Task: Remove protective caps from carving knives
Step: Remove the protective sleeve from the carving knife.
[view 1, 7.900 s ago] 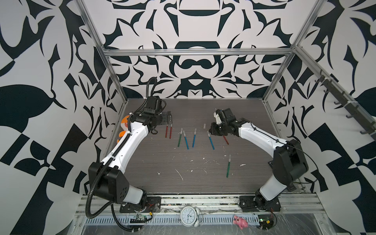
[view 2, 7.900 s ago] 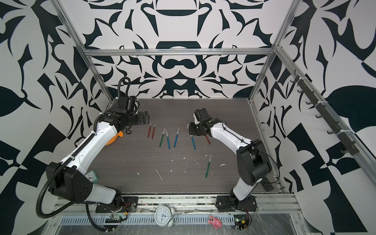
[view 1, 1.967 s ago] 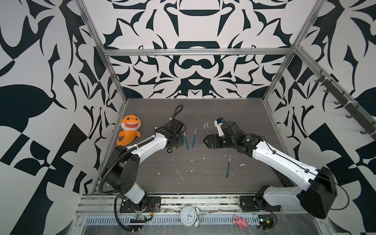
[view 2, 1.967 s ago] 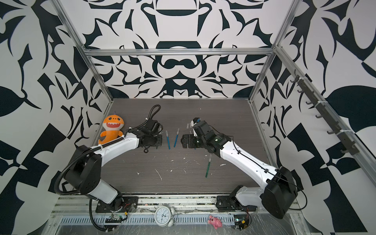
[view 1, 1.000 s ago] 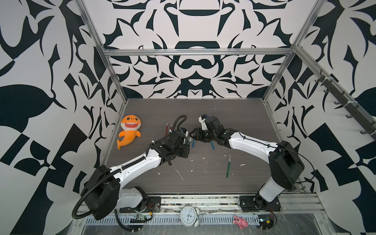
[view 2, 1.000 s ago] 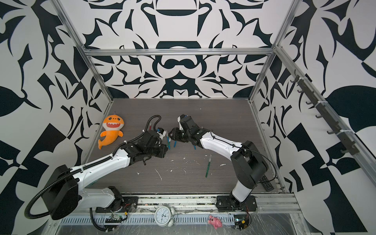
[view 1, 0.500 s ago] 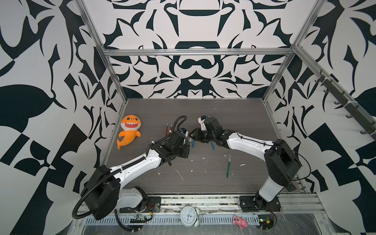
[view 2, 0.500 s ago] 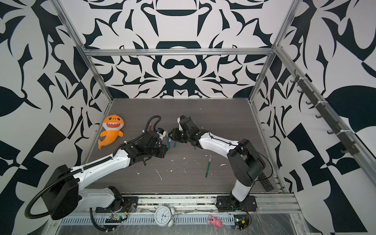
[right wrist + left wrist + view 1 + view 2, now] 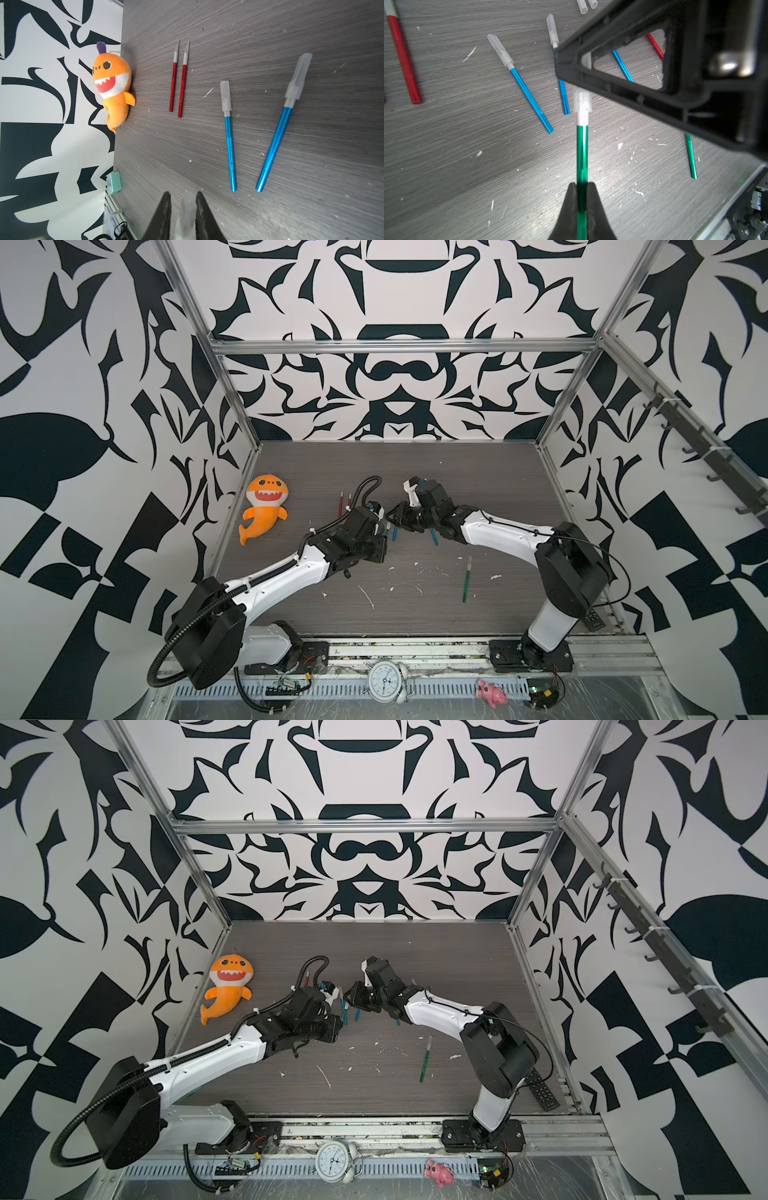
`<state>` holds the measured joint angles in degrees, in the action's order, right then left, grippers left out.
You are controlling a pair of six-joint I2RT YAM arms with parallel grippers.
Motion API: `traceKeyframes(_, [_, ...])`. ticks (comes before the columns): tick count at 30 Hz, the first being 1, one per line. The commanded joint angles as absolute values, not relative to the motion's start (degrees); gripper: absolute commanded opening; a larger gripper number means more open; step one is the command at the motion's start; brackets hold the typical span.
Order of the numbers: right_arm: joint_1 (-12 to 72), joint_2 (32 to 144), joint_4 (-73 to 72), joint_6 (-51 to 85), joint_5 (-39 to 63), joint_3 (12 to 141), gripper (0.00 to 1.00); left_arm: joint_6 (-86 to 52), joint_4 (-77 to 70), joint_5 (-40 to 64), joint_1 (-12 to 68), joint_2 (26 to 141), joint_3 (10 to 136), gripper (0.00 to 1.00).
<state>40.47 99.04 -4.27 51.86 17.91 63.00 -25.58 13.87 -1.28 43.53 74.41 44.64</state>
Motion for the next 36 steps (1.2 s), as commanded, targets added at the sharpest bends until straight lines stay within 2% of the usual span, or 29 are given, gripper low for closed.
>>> traceKeyframes(1, [40.87, 98.44, -6.6, 52.07, 18.43, 62.39, 0.23, -25.87, 12.92, -1.8, 43.68, 73.48, 44.56, 0.0])
traceKeyframes(7, [40.87, 98.36, -7.14, 52.47, 17.89, 61.51, 0.13, -26.02, 12.7, -2.28, 43.68, 73.48, 44.42, 0.0])
traceKeyframes(12, [40.83, 97.75, -7.37, 52.72, 16.03, 61.11, 0.01, -26.28, 12.57, -2.29, 43.68, 73.48, 44.21, 0.0])
traceKeyframes(36, [37.51, 99.4, -7.34, 53.44, 14.6, 64.94, 0.0, -26.65, 11.25, -1.84, 43.9, 72.16, 42.1, 0.0])
